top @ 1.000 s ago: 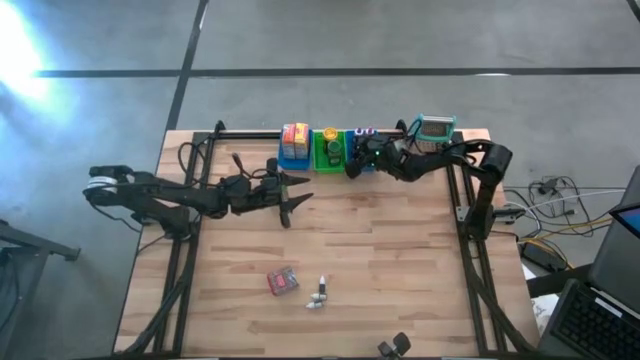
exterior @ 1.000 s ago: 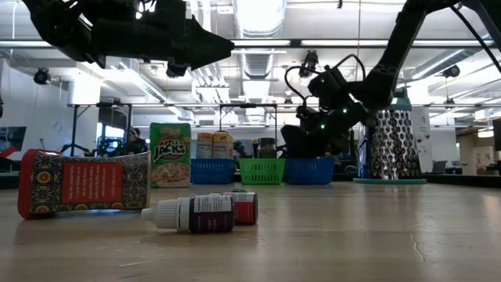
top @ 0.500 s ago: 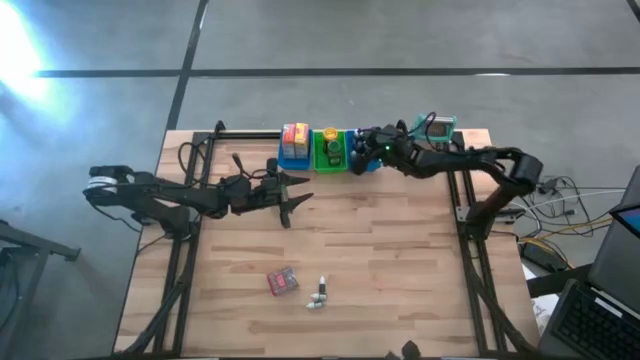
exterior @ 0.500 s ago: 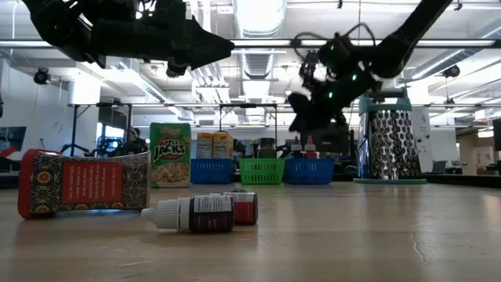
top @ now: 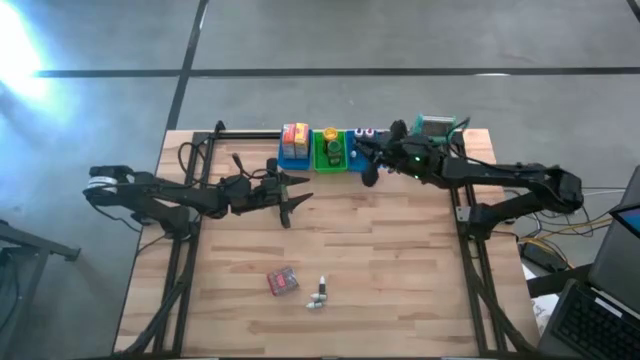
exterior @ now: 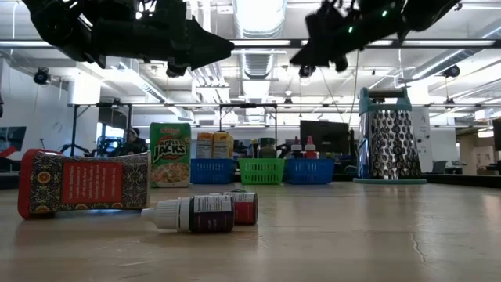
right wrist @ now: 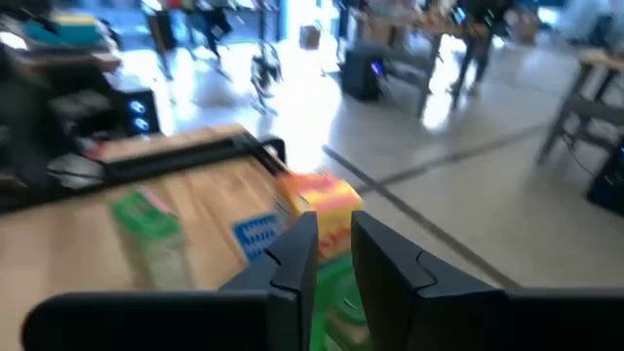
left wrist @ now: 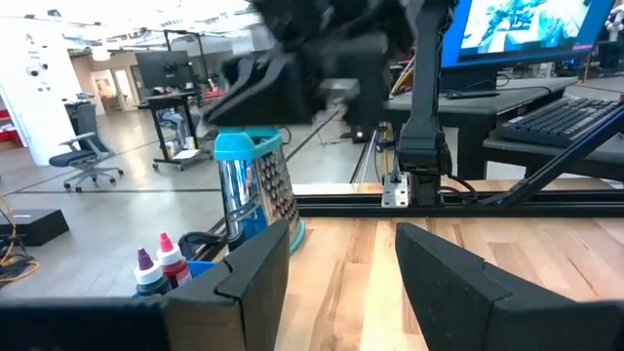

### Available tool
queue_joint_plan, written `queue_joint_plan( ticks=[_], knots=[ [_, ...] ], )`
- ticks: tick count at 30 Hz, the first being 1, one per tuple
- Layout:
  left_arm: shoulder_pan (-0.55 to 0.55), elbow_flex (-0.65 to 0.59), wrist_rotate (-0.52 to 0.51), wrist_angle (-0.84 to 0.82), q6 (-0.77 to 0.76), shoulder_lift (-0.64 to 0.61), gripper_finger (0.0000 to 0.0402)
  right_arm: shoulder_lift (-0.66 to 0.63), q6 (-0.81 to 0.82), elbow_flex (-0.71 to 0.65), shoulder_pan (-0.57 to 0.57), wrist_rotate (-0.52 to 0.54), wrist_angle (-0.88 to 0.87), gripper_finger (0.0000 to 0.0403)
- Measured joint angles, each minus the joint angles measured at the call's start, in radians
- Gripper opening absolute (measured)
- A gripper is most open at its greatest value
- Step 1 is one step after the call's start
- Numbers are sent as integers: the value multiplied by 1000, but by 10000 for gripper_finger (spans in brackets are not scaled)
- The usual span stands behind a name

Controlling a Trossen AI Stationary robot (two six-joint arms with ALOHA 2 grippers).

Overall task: Pick & Place Kitchen Items
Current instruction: Put the top small purple food bottle coloring into the right blue bin

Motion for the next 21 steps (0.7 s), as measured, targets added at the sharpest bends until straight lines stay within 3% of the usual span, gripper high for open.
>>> queue_joint_plan(
  ticks=[11, 21],
  knots=[
    [0, 0, 0, 0, -80, 0, 195, -119, -106, 0, 206, 1, 1, 11],
    [0, 0, 0, -21, -99, 0, 195, -123, -134, 0, 392, 3, -22, 8]
  ],
)
